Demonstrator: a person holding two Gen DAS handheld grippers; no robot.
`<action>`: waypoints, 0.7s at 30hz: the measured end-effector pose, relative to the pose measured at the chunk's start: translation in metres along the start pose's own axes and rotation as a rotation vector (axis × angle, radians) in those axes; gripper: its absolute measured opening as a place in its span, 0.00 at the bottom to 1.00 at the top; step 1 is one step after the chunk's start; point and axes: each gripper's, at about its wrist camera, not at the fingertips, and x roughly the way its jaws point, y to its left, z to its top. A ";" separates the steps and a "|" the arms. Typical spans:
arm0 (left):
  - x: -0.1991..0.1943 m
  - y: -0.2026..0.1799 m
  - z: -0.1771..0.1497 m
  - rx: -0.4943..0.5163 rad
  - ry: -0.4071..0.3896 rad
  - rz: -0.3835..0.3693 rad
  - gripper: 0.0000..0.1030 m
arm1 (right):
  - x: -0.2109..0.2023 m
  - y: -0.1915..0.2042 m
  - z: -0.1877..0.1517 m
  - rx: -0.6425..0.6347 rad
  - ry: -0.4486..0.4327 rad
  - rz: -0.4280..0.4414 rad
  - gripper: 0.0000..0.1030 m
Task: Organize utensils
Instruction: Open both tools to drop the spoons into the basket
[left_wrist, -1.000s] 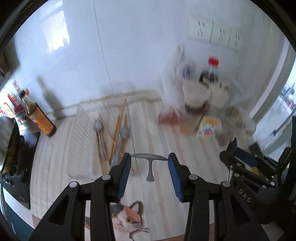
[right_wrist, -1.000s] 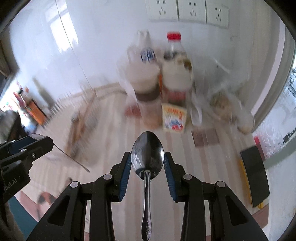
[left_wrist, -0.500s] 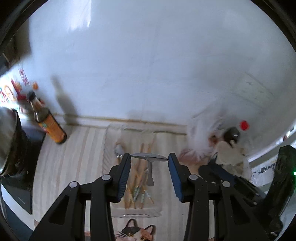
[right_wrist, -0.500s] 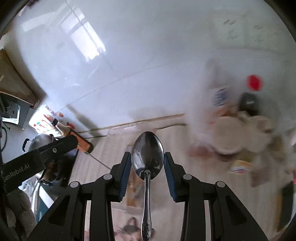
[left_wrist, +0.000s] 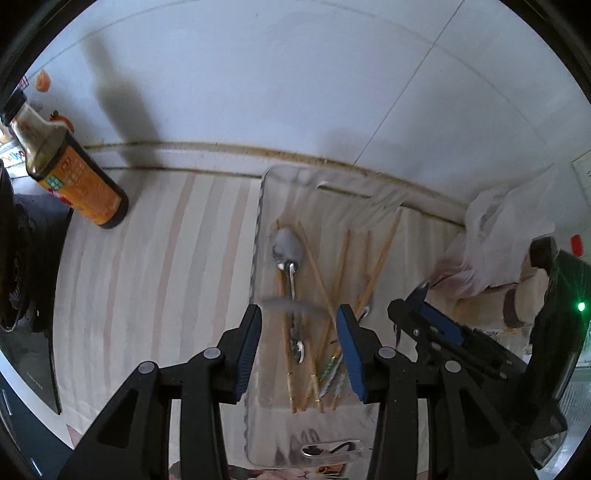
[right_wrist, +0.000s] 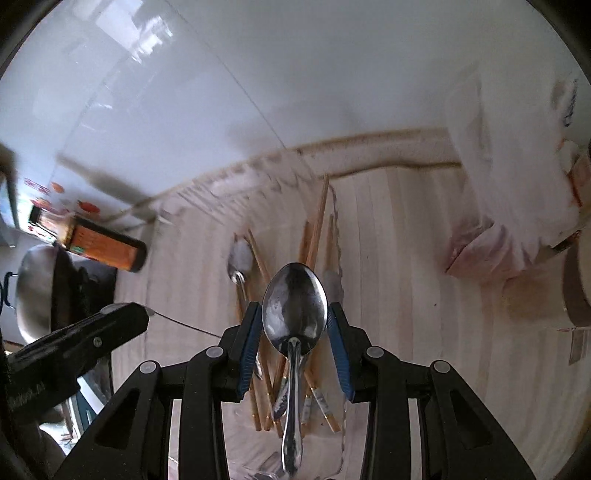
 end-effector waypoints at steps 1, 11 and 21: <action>0.001 0.001 -0.001 0.000 0.002 0.006 0.42 | 0.001 -0.001 -0.001 0.002 0.006 -0.002 0.37; -0.035 0.012 -0.017 0.056 -0.165 0.193 0.76 | -0.032 0.006 -0.013 -0.061 -0.073 -0.096 0.49; -0.046 0.024 -0.054 0.113 -0.243 0.265 1.00 | -0.063 0.015 -0.063 -0.104 -0.112 -0.239 0.94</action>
